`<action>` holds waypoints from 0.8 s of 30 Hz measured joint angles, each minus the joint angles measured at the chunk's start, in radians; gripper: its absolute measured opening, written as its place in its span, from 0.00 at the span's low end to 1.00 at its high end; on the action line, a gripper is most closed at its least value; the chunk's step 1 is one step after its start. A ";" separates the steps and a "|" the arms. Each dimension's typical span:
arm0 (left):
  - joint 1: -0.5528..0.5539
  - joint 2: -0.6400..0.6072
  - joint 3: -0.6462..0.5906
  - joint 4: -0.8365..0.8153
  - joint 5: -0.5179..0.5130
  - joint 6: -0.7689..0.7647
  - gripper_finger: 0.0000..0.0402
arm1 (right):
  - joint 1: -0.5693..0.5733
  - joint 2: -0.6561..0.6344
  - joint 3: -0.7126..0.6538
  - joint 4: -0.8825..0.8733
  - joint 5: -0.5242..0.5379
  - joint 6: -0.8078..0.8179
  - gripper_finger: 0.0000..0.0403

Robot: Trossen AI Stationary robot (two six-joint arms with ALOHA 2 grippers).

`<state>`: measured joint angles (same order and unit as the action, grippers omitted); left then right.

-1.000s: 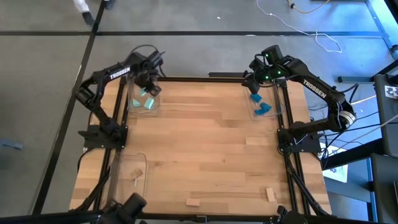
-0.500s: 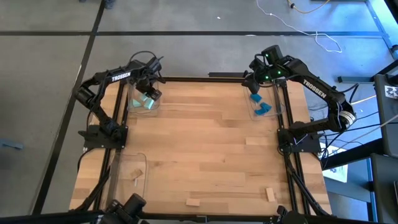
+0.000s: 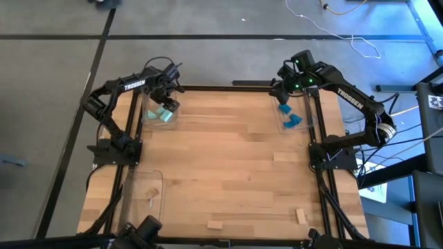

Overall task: Sort & place blocks by color
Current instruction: Put the light blue block into the top left transparent bin, then put the left brown block into the bottom transparent bin

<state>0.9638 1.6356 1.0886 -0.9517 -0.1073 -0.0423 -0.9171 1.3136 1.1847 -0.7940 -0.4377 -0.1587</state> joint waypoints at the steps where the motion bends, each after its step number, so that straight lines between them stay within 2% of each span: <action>1: 0.000 0.000 0.004 -0.010 0.013 0.000 0.48 | 0.000 0.000 0.000 0.000 0.000 0.000 0.55; 8: -0.016 -0.067 0.054 -0.022 0.175 0.010 0.48 | 0.000 0.000 0.000 0.000 0.000 0.000 0.55; 13: -0.083 -0.190 0.085 -0.015 0.263 0.118 0.49 | 0.000 0.000 0.000 0.020 0.000 -0.023 0.55; 17: -0.184 -0.291 0.085 0.017 0.289 0.155 0.48 | 0.000 -0.001 0.000 0.043 0.000 -0.026 0.55; 24: -0.382 -0.413 0.086 0.026 0.281 0.047 0.49 | 0.001 -0.001 0.000 0.068 -0.012 0.048 0.55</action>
<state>0.5815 1.2226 1.1744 -0.9260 0.1742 0.0051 -0.9166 1.3128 1.1847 -0.7257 -0.4501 -0.1104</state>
